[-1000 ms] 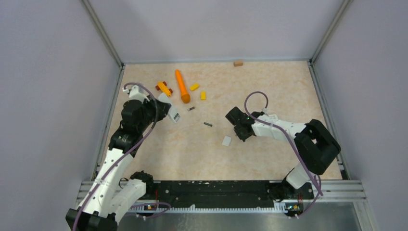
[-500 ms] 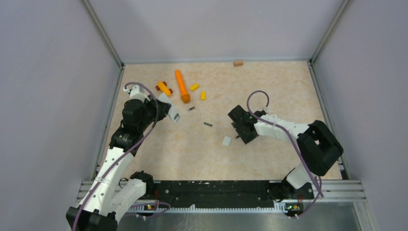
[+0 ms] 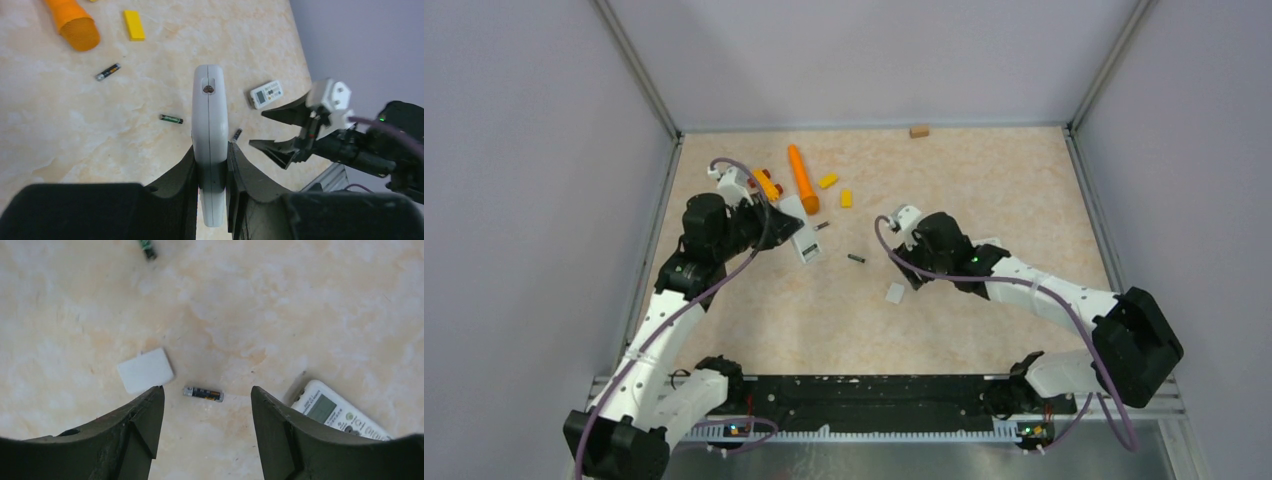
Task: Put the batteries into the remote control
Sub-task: Pick up the battery from the center of the board.
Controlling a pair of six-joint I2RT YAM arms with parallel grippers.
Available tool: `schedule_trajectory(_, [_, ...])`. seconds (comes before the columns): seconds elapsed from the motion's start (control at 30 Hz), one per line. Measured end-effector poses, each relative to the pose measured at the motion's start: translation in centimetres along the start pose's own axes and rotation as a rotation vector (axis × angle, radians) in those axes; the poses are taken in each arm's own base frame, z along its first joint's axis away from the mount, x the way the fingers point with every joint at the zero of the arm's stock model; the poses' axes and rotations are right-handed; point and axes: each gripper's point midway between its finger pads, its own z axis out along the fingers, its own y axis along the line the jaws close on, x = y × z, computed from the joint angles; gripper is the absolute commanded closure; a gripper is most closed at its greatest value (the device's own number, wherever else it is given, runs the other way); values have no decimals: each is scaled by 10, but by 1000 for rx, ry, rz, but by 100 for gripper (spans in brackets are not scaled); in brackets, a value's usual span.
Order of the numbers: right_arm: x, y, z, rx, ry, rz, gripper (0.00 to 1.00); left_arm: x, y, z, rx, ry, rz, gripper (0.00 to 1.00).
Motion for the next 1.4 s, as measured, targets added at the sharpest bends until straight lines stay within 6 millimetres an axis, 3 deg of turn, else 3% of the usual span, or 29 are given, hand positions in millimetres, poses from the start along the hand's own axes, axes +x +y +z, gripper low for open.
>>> schedule_trajectory(0.1, [23,15,0,-156,60,-263,35,1,-13,-2,61,28,1,100])
schedule_trajectory(0.23, [40,22,0,-262,86,-478,37,0,-25,-7,122,49,-4,100])
schedule_trajectory(0.53, [88,23,17,-380,263,-685,50,-8,-22,-9,151,70,-73,100])
schedule_trajectory(1.0, [84,20,34,-404,285,-805,59,-18,-16,-11,140,54,-94,100])
schedule_trajectory(1.1, [80,21,38,-411,289,-817,70,-17,-13,-10,134,61,-101,100])
schedule_trajectory(1.27, [81,20,41,-440,302,-815,99,-16,-13,-10,134,65,-104,100])
schedule_trajectory(1.4, [80,15,41,-435,310,-810,100,-15,-14,-11,140,69,-104,100])
